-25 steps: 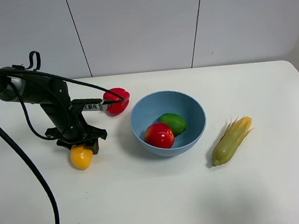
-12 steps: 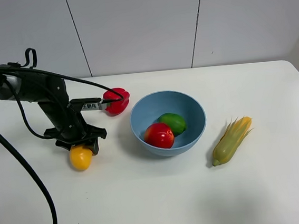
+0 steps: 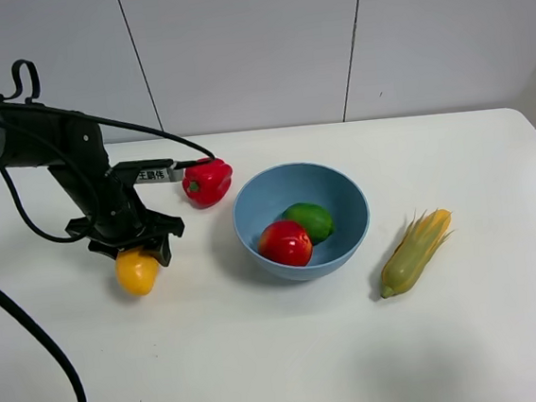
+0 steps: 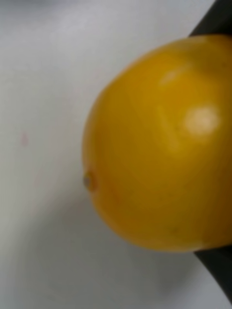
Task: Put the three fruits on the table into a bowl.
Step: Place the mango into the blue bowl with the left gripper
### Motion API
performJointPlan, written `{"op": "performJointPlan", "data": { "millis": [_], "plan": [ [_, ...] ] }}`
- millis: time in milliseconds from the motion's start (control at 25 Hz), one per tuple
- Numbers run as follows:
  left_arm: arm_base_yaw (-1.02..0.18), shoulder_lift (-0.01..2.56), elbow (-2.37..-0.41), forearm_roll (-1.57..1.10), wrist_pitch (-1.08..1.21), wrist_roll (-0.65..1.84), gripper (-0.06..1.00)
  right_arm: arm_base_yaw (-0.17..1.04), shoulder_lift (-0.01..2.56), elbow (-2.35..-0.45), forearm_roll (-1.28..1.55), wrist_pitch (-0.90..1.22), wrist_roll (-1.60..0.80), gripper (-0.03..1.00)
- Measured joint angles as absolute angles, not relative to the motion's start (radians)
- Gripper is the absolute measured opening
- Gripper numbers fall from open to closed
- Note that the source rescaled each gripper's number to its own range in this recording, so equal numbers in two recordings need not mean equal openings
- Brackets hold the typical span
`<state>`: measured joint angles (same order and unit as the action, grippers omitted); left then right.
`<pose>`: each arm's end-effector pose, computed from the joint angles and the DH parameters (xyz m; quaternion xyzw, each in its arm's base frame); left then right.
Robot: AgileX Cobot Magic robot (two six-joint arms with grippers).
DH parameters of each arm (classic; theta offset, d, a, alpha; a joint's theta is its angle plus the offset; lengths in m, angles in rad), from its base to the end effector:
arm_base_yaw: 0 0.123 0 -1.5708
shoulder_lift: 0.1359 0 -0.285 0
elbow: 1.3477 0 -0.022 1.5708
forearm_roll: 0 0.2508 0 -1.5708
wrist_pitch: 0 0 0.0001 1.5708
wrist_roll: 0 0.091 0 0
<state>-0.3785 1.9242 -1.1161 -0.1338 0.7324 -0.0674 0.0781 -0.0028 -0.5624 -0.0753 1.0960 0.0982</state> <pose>0.3202 -0.1361 0.1356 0.1079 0.9913 -0.0593 0.0466 -0.0140 -0.0072 0.2916 0.0118 0.8447 0.0096 0.5351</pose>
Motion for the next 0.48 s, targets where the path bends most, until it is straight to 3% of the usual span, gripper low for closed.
{"op": "performJointPlan", "data": {
  "millis": [480],
  "plan": [
    [-0.379, 1.761, -1.116, -0.162, 0.761, -0.101, 0.0, 0.078, -0.003, -0.562, -0.075, 1.096, 0.098, 0.59]
  ]
}}
